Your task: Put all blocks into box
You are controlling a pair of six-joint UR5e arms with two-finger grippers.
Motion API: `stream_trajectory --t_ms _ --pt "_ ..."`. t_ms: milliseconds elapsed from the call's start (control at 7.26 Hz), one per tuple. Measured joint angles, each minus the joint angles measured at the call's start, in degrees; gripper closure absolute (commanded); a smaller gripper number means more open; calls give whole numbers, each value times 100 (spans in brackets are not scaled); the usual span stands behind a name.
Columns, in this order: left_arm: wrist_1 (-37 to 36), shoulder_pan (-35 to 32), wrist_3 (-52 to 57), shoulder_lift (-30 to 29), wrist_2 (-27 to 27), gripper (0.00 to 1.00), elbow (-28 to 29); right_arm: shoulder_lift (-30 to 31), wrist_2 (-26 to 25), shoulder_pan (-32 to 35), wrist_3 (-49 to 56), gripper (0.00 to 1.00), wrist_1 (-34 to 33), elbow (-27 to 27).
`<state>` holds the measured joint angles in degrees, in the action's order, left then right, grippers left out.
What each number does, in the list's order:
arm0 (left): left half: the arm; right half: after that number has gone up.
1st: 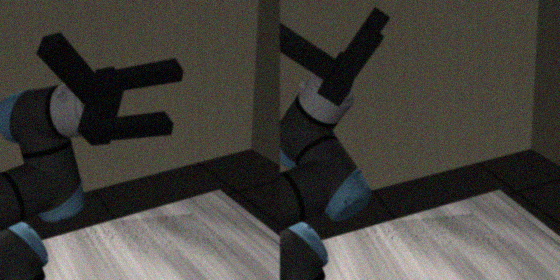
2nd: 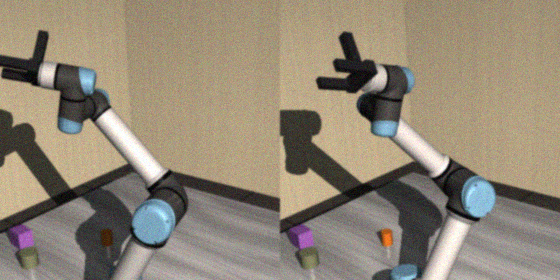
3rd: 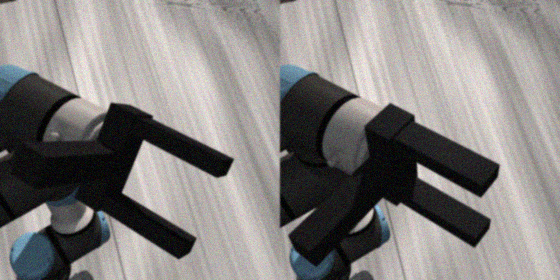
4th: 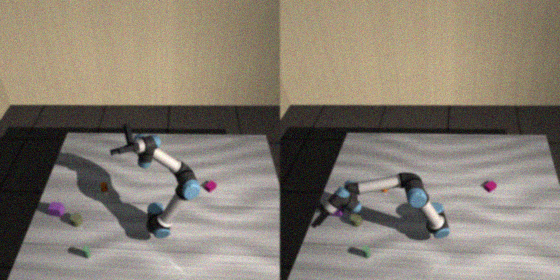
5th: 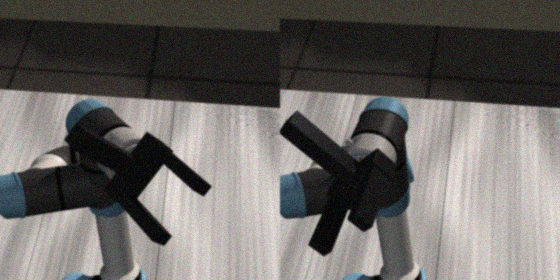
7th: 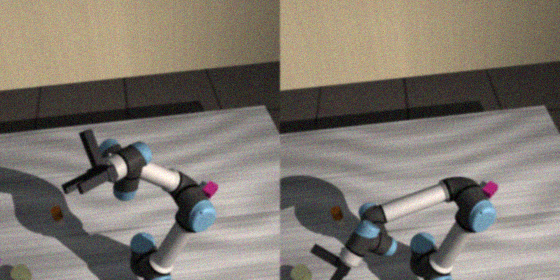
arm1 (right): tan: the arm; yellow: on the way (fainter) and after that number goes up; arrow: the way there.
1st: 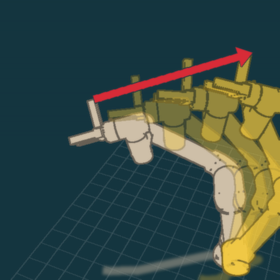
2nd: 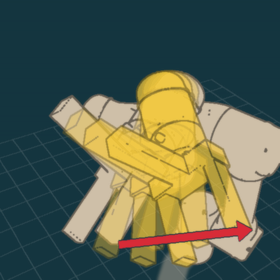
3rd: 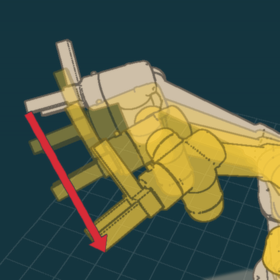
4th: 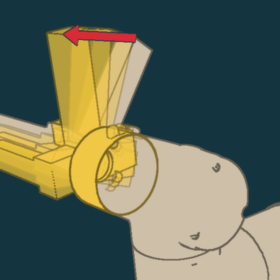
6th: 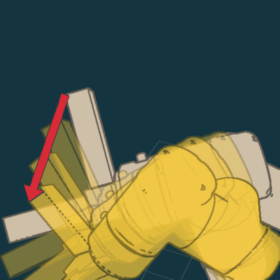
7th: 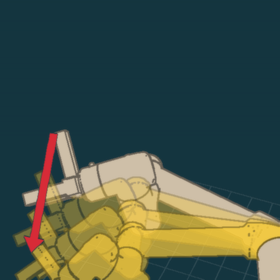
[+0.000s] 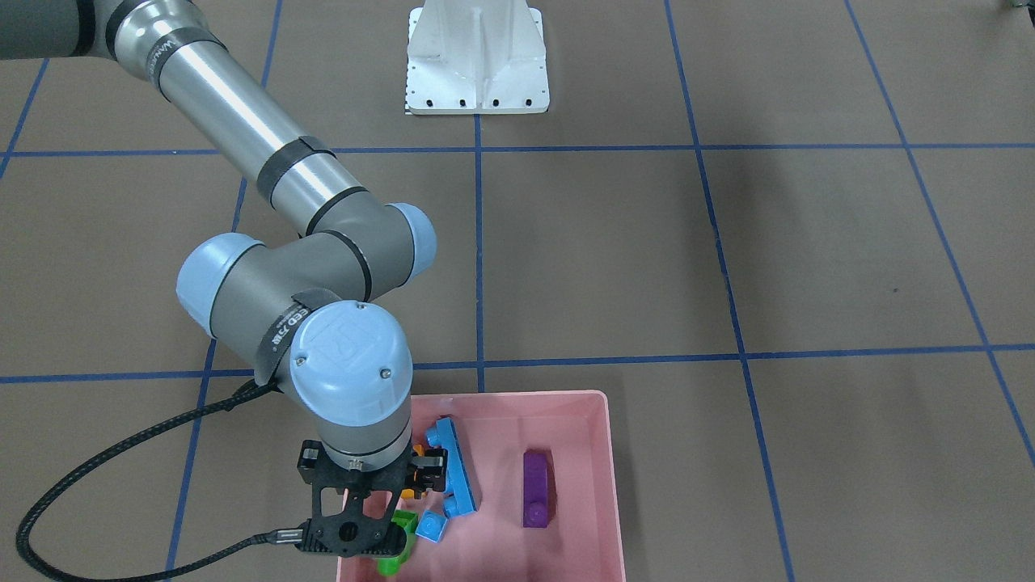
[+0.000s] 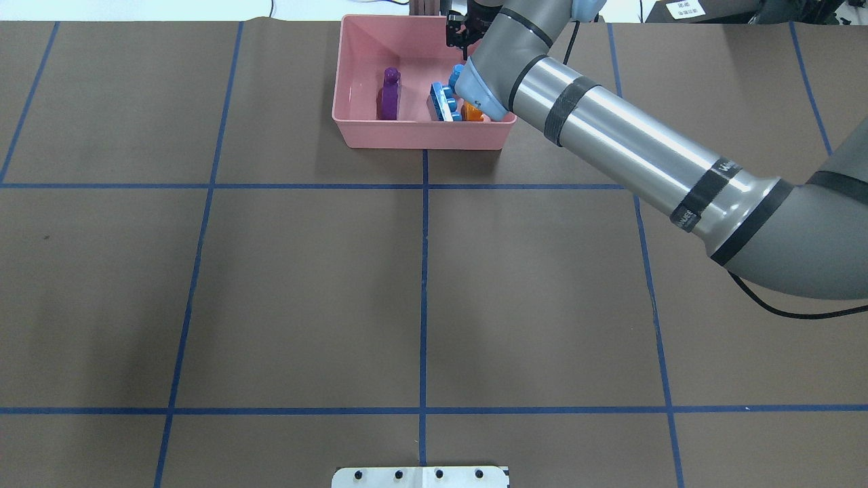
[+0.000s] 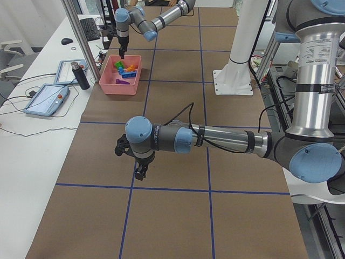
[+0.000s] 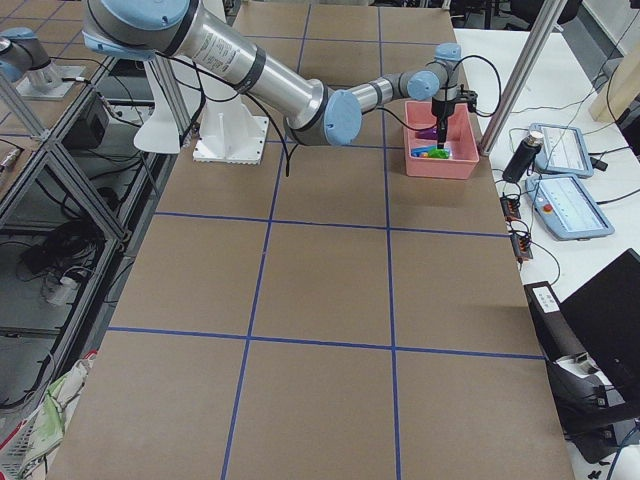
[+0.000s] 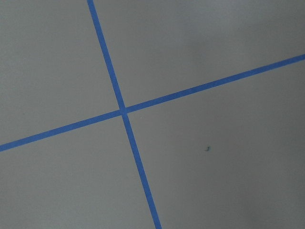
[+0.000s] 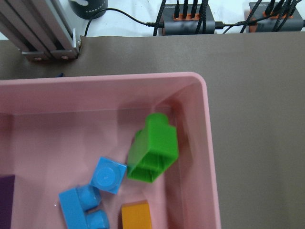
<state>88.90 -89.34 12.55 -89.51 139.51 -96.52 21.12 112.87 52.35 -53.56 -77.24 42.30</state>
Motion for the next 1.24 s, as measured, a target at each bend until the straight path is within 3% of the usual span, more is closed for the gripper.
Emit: stream_trajectory --t_ms 138,276,551,827,1240 --pt "4 -6 -27 51 -1 0 1 203 290 216 229 0 -125 276" --pt "5 -10 -40 82 -18 0 5 624 505 429 489 0 -414 905" --pt "3 -22 -26 136 -56 0 6 1717 877 877 1314 0 -1176 2430" --pt "-46 -38 -52 148 -118 0 23 3045 1335 1504 2558 0 -1412 3569" --pt "-443 -43 -19 99 -605 0 4 4799 1643 2315 4247 0 -1409 4493"
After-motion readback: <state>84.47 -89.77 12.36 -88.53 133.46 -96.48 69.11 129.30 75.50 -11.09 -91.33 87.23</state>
